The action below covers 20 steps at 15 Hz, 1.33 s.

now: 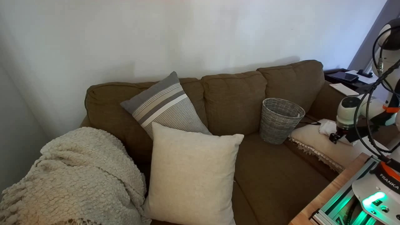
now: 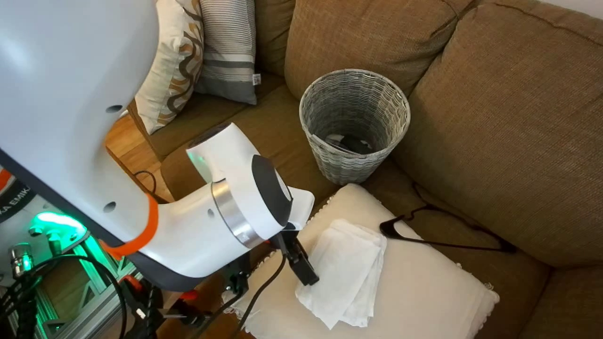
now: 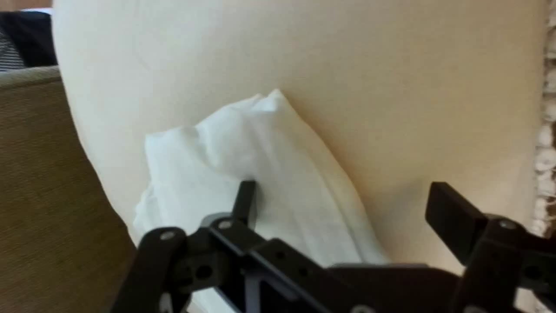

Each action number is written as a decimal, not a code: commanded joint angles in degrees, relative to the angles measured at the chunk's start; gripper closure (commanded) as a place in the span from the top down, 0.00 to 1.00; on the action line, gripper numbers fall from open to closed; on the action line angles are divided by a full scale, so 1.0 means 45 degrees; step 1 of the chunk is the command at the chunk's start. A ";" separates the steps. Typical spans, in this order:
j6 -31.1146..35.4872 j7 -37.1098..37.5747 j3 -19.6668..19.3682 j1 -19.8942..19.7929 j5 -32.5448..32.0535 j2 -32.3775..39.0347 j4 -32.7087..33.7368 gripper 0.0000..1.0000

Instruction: Put the white towel in the basket

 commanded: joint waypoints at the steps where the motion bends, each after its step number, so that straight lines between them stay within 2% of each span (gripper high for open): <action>1: 0.1099 0.0276 0.0659 -0.0950 -0.1611 0.0121 0.0576 1.00; 6: 0.0587 -0.0040 0.1077 -0.1455 -0.3405 0.1164 0.1576 1.00; 8: -0.0432 0.0303 0.1654 -0.1740 -0.4575 0.1477 0.1880 1.00; 9: -0.1049 0.0453 0.1876 -0.1817 -0.5123 0.1496 0.1883 0.97; 10: -0.2136 -0.0666 0.2946 -0.2874 -0.4990 0.1258 0.1635 0.73; 12: -0.3397 -0.0245 0.3492 -0.2923 -0.5923 0.0974 0.1348 0.71; 13: -0.3748 -0.1170 0.4015 -0.2968 -0.5030 0.0673 0.1249 0.61; 15: -0.4000 -0.1474 0.4592 -0.3049 -0.4934 0.0169 0.0890 0.47; 16: -0.3694 -0.1287 0.4296 -0.2513 -0.4921 -0.0090 0.0790 0.38; 20: -0.3467 -0.1362 0.4335 -0.2236 -0.4900 -0.0911 0.0092 0.08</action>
